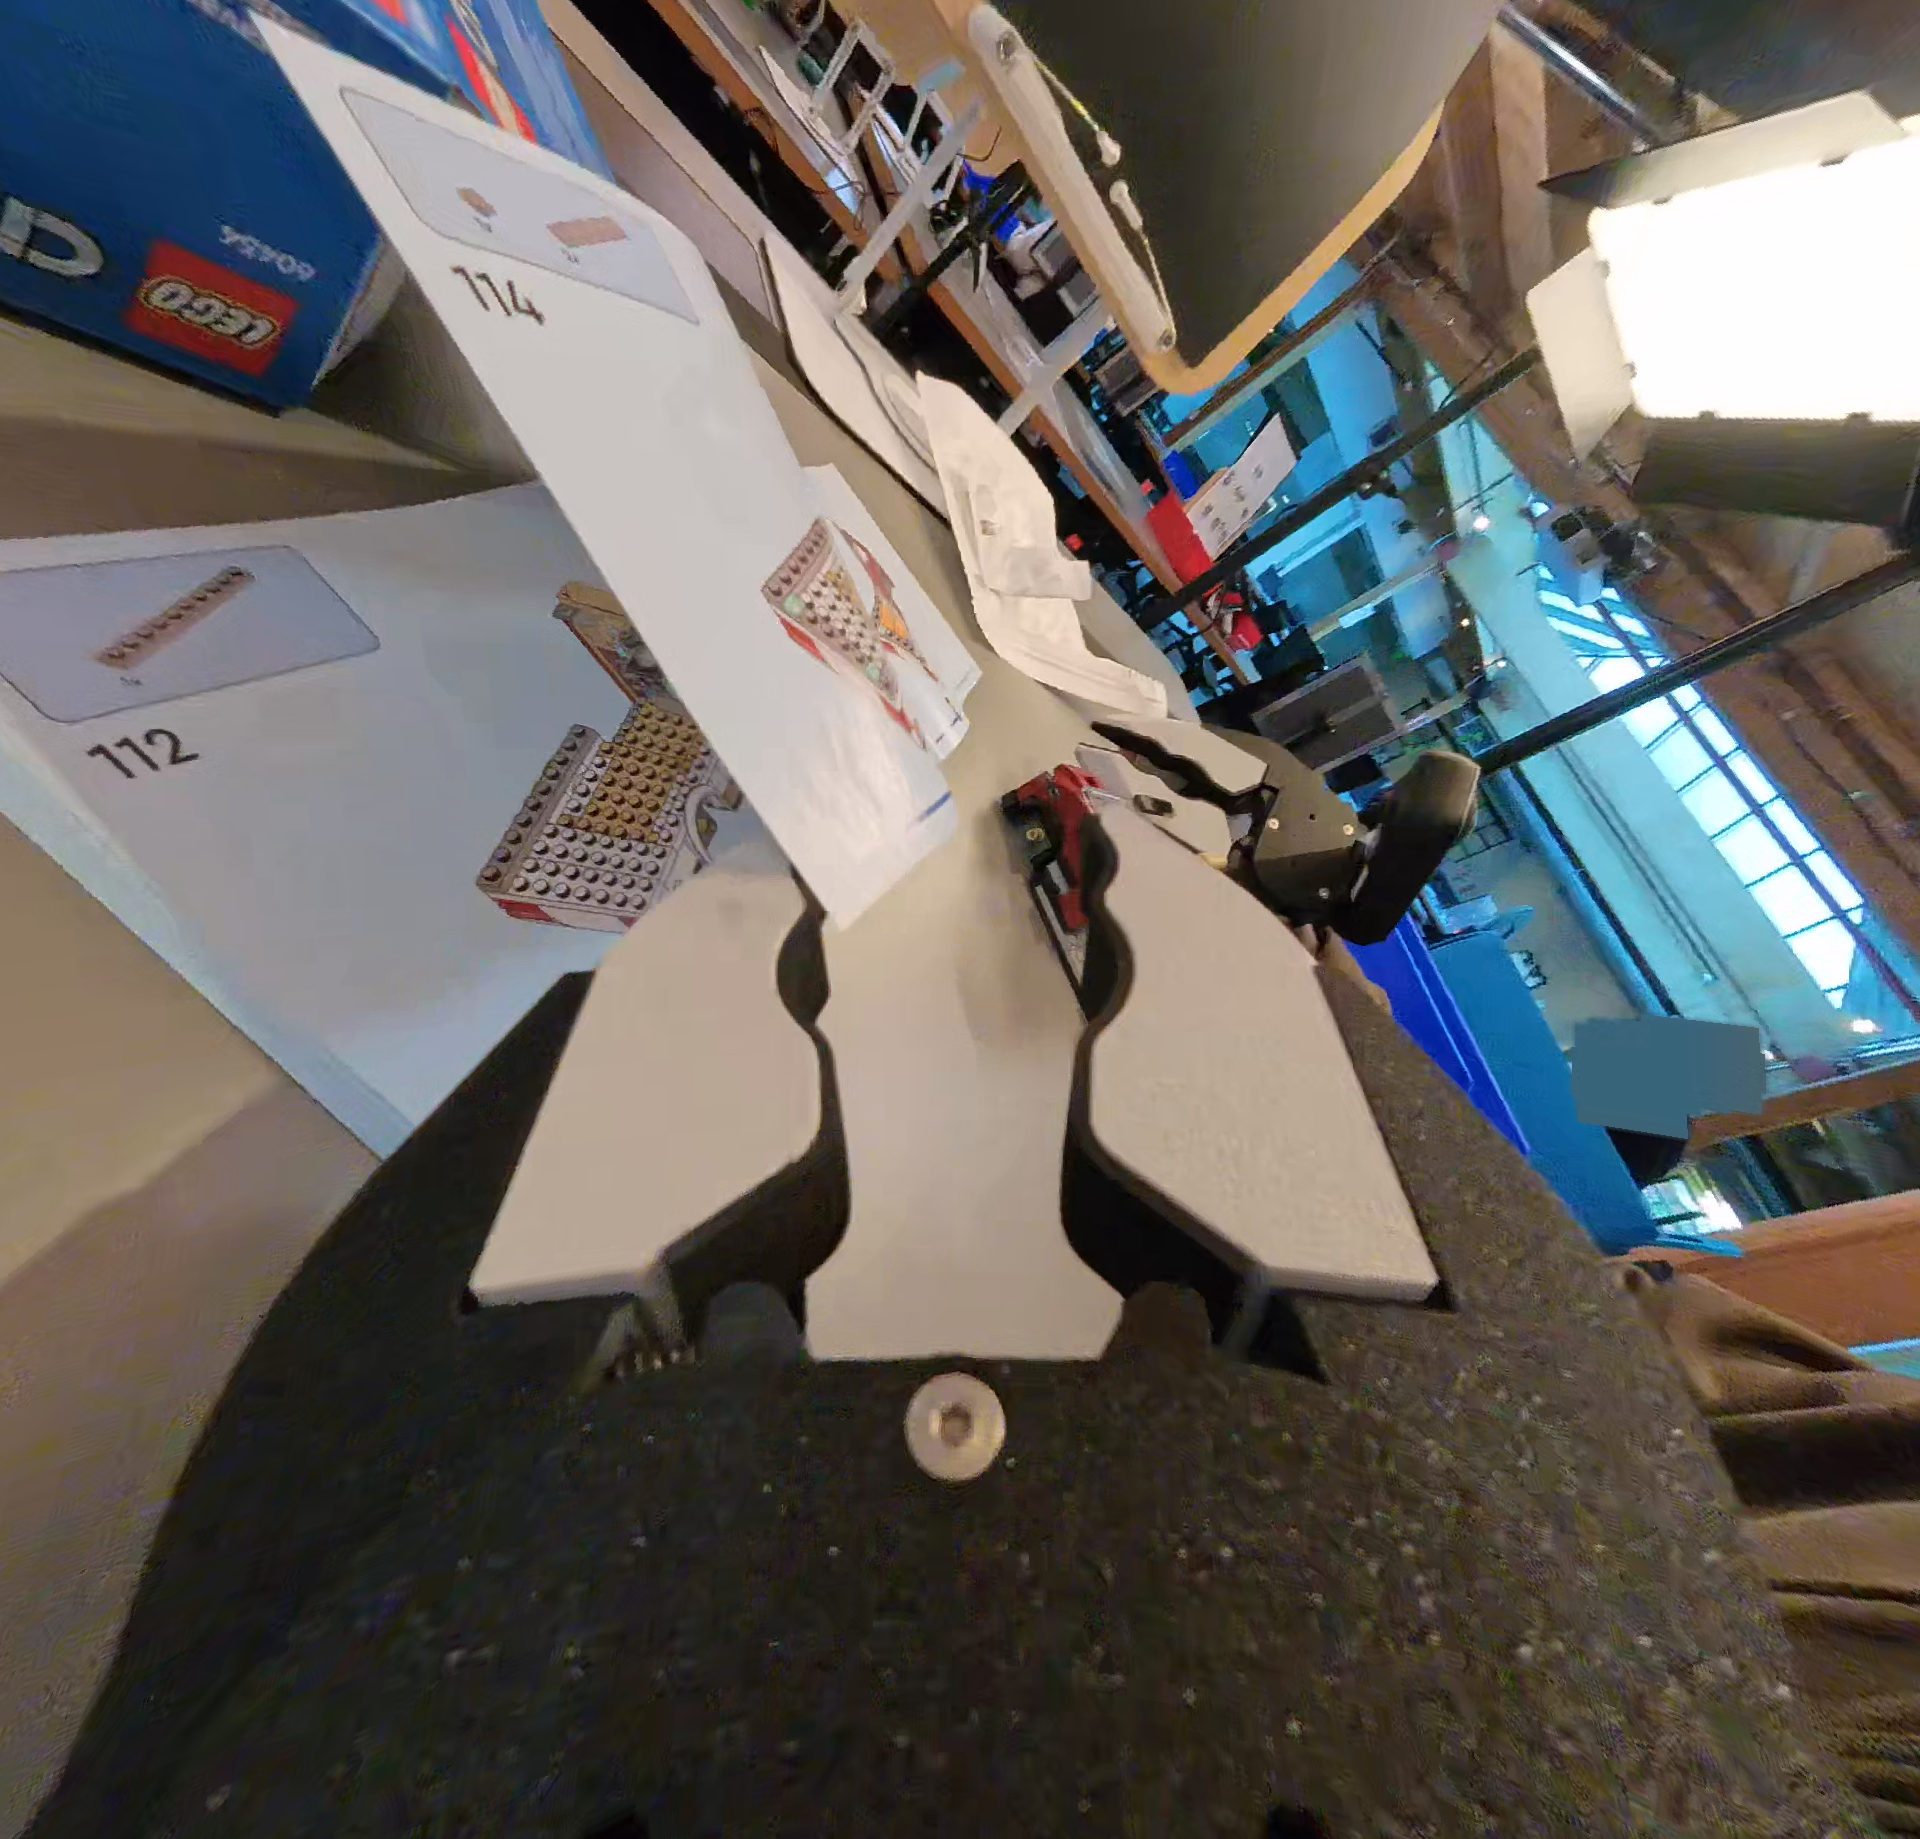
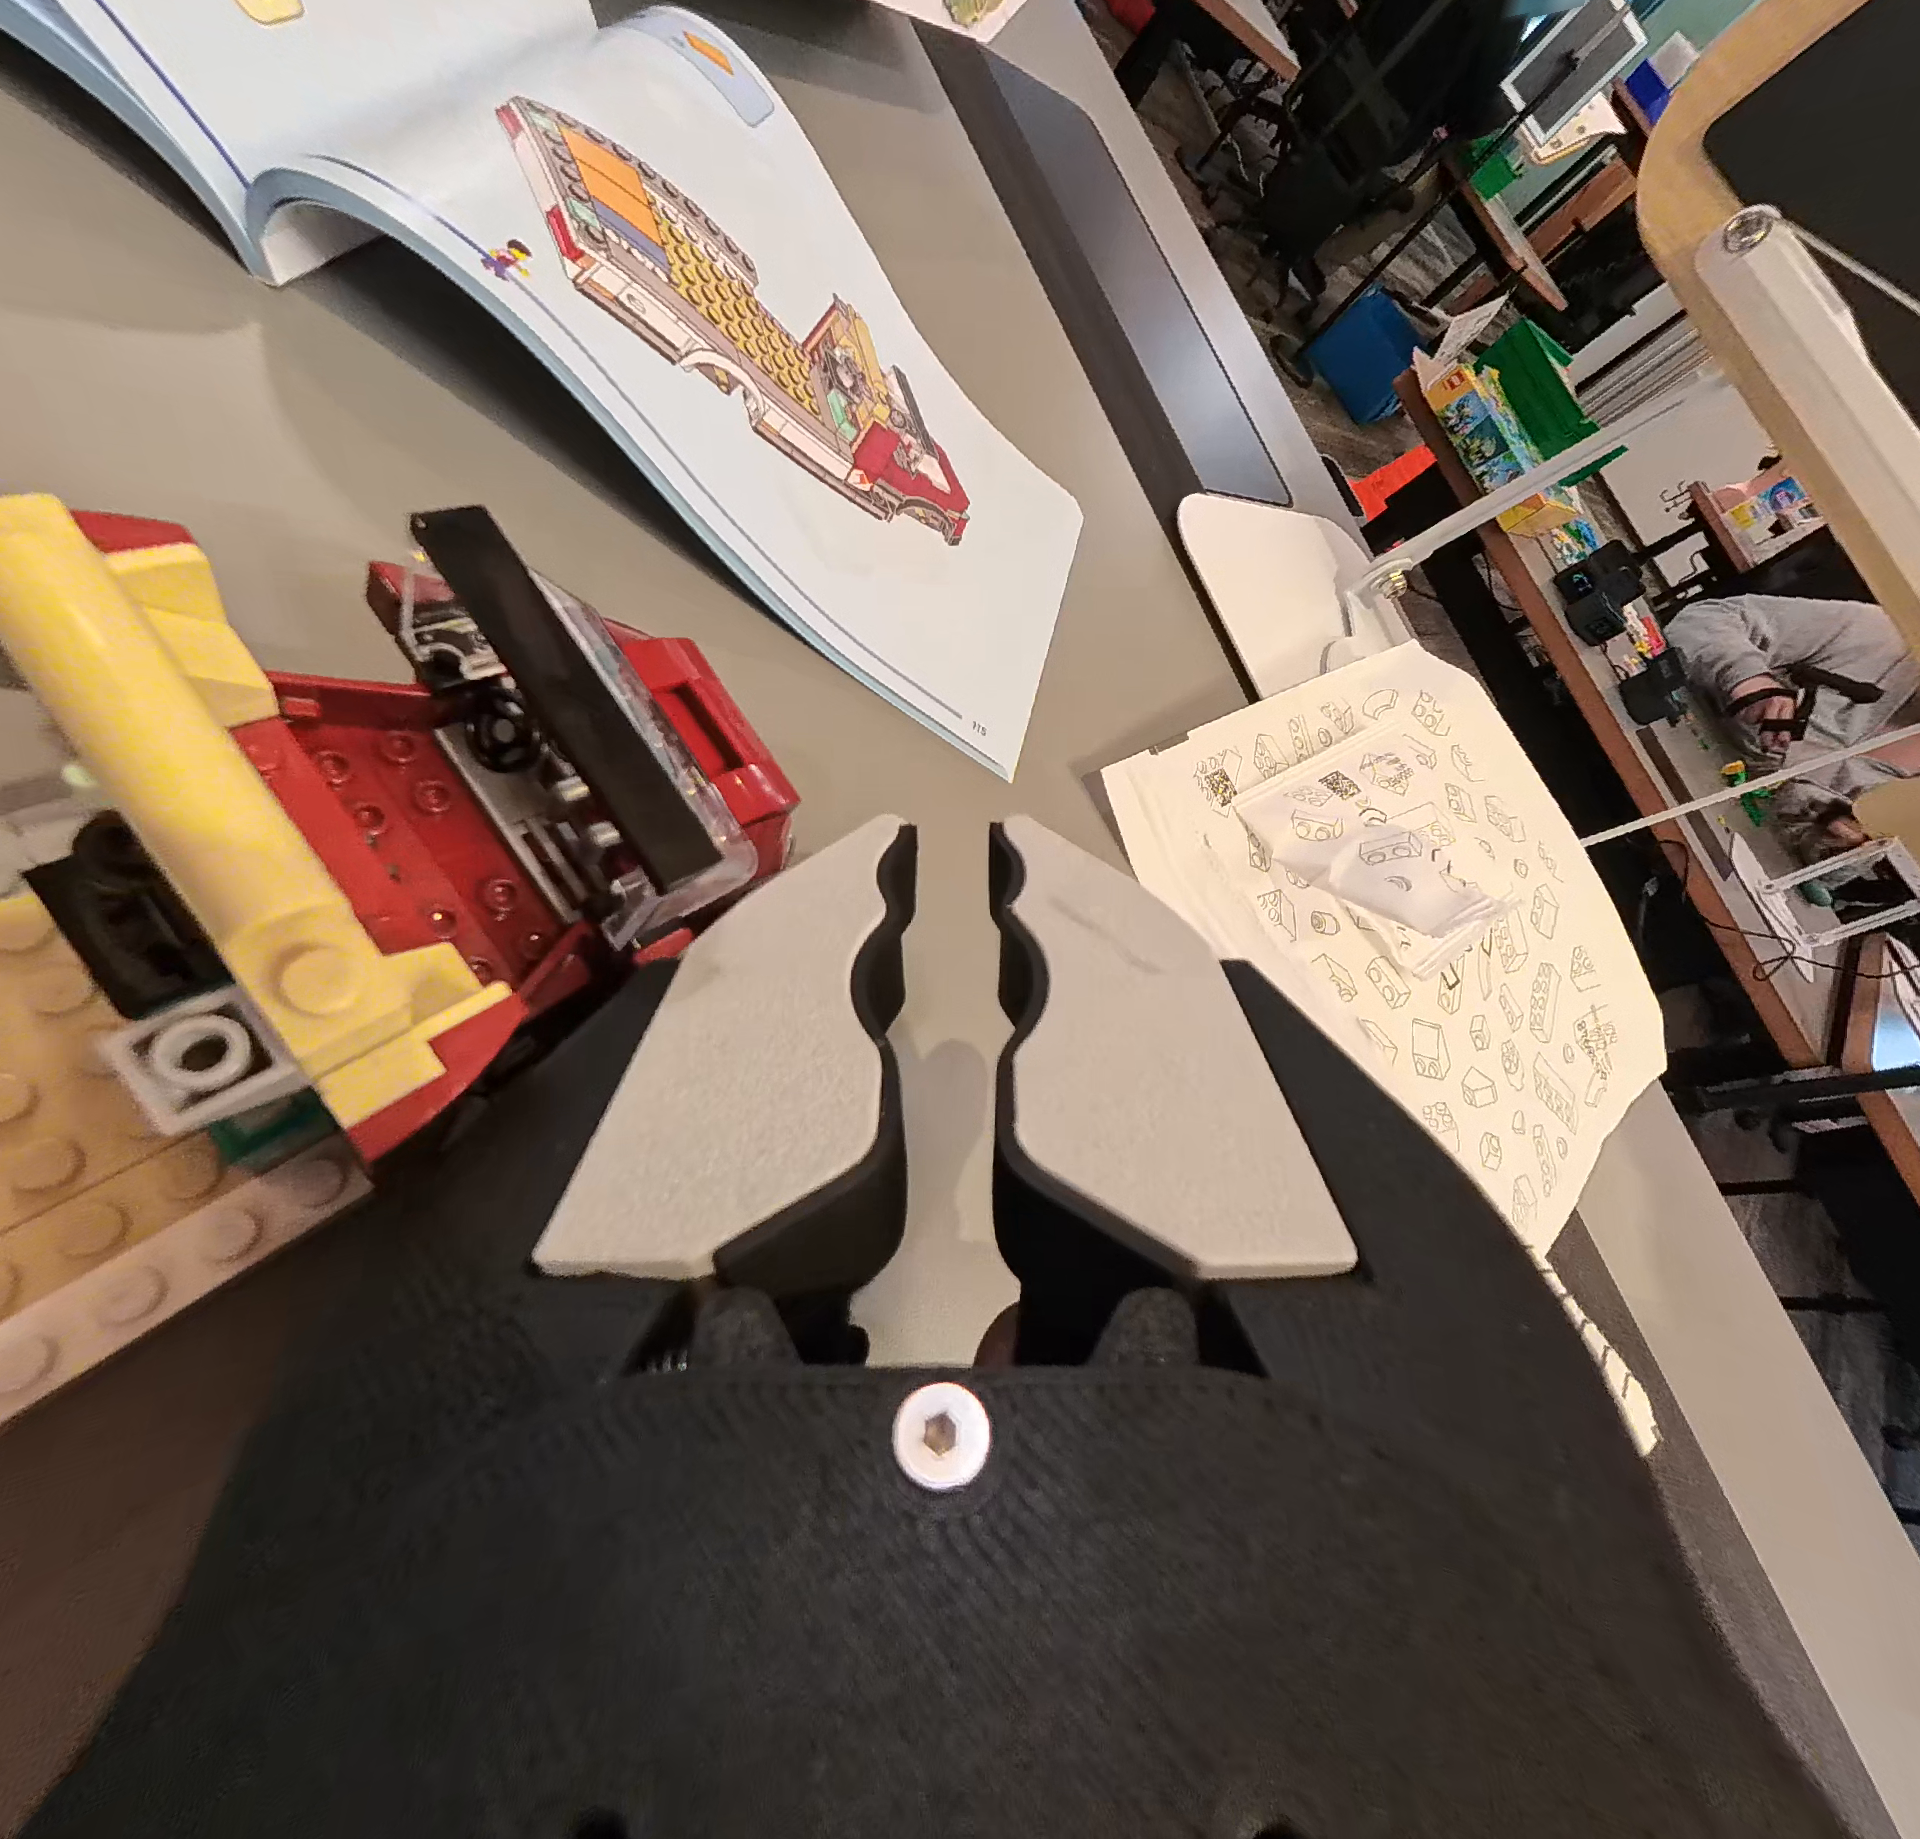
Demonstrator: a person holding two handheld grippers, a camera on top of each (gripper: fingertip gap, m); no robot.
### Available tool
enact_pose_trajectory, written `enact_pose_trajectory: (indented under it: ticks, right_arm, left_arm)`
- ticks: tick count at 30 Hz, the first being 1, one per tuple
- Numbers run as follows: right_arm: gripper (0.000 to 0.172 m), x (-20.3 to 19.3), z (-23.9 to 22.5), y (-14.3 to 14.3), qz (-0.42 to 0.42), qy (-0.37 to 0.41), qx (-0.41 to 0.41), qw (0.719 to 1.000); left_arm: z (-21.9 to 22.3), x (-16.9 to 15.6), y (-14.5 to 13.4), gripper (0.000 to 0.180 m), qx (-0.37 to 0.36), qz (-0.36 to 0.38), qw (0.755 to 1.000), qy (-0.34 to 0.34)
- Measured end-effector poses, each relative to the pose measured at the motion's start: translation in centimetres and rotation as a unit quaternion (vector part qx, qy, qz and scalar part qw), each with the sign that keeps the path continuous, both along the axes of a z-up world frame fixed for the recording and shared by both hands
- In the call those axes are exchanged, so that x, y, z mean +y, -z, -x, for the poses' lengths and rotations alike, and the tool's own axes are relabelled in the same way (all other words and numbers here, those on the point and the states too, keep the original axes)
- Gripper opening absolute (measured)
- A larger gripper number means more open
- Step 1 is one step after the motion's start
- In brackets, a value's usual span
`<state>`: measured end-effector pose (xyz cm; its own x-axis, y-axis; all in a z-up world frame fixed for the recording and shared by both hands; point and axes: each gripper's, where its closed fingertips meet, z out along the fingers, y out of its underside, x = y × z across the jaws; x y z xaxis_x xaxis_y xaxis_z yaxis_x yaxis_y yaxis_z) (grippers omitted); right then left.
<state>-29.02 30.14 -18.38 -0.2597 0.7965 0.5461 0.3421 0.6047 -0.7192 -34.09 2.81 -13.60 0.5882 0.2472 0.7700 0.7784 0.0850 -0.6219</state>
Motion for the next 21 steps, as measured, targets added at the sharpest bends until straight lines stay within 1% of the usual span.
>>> enact_pose_trajectory:
  ticks: [3, 5, 6, 10, 15, 19, 20, 21]
  right_arm:
    - [0.013, 0.0, 0.0, 0.0, 0.0, 0.001, -0.002, 1.0]
    - [0.013, 0.0, 0.0, 0.0, 0.0, 0.001, -0.001, 1.0]
    - [0.013, 0.0, 0.0, 0.0, 0.0, 0.001, -0.001, 1.0]
    - [0.013, 0.0, 0.0, 0.0, 0.0, 0.001, -0.001, 1.0]
    - [0.013, 0.0, 0.0, 0.1, 0.0, 0.001, -0.002, 1.0]
    - [0.012, 0.0, 0.0, 0.0, -0.001, 0.001, -0.002, 1.0]
    - [0.012, 0.0, 0.0, 0.0, -0.001, 0.0, -0.002, 1.0]
    - [0.012, 0.0, 0.0, 0.0, -0.001, 0.0, -0.002, 1.0]
  left_arm:
    - [0.6, -0.5, 0.4, 0.027, -0.011, -0.006, 1.0, -0.002]
    - [0.7, -0.7, 0.6, 0.006, -0.016, -0.006, 1.0, 0.002]
    - [0.7, -0.8, 0.7, 0.0, -0.021, -0.008, 1.0, 0.001]
    - [0.2, -0.9, 1.0, 0.0, -0.054, -0.026, 0.998, 0.006]
    - [-0.8, -0.9, 1.9, 0.0, -0.088, -0.03, 0.996, -0.001]
    - [-0.6, -1.3, 2.4, 0.0, -0.096, -0.023, 0.995, -0.017]
    - [-0.4, -1.5, 2.5, 0.003, -0.095, -0.017, 0.995, -0.023]
    - [-0.2, -1.7, 2.7, 0.011, -0.094, -0.008, 0.995, -0.03]
